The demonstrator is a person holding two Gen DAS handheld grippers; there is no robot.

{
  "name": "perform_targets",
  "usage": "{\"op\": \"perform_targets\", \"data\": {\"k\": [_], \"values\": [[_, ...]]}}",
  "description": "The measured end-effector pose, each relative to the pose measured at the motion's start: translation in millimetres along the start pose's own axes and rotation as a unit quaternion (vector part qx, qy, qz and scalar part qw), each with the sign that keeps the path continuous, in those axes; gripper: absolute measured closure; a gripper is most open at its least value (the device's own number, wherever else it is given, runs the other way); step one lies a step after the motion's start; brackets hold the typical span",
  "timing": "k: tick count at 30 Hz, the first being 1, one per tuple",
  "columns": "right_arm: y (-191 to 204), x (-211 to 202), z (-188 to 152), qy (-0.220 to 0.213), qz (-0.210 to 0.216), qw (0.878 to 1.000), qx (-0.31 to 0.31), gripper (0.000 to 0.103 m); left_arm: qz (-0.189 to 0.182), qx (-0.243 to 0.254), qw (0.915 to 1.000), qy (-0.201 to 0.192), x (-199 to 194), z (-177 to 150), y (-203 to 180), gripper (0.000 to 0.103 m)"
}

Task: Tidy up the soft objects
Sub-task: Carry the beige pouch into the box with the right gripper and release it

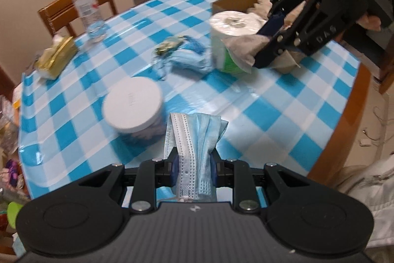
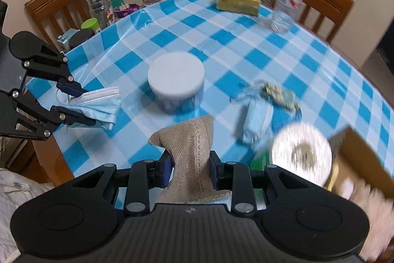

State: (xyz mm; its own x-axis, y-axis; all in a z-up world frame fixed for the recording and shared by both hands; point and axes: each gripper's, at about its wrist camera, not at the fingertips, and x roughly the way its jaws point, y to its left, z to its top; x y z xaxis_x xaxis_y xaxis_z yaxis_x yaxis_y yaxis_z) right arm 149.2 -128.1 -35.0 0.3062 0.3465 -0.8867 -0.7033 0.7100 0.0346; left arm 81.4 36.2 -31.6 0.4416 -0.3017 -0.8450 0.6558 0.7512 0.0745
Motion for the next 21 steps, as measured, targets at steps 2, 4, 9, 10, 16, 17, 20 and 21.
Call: {"op": "perform_targets", "data": {"k": [2,4,9,10,16,17,20,21], "values": [[-3.2,-3.5,-13.8,0.003,-0.004,1.000,0.013,0.068,-0.004,0.011,0.9999,-0.001,3.9,6.7,-10.4,0.080],[-9.2,-9.2,-28.1,0.004,-0.011,1.000,0.024,0.068,-0.006,0.016,0.9999,-0.002,7.6,14.4,-19.3,0.080],[-33.0,-32.1,-61.0,-0.001,-0.027,0.998,0.052,0.068,-0.015,0.017,0.9997,-0.008,18.2,38.8,-45.4,0.080],[-39.3,-38.0,-68.7,-0.003,-0.032,0.998,0.056,0.068,-0.017,0.017,0.9997,-0.009,21.0,44.9,-52.2,0.080],[-83.4,-60.6,-107.6,-0.001,-0.066,0.995,0.075,0.068,-0.027,0.025,0.9992,-0.017,33.2,75.6,-90.1,0.080],[-91.2,-62.8,-112.9,-0.001,-0.073,0.994,0.078,0.068,-0.027,0.027,0.9991,-0.018,35.5,81.6,-96.8,0.080],[-114.4,-68.5,-126.2,-0.003,-0.087,0.993,0.079,0.068,-0.026,0.030,0.9989,-0.024,41.2,97.7,-112.3,0.080],[-121.6,-70.0,-129.3,-0.004,-0.090,0.993,0.079,0.068,-0.024,0.030,0.9989,-0.025,42.6,102.4,-117.0,0.080]]}}
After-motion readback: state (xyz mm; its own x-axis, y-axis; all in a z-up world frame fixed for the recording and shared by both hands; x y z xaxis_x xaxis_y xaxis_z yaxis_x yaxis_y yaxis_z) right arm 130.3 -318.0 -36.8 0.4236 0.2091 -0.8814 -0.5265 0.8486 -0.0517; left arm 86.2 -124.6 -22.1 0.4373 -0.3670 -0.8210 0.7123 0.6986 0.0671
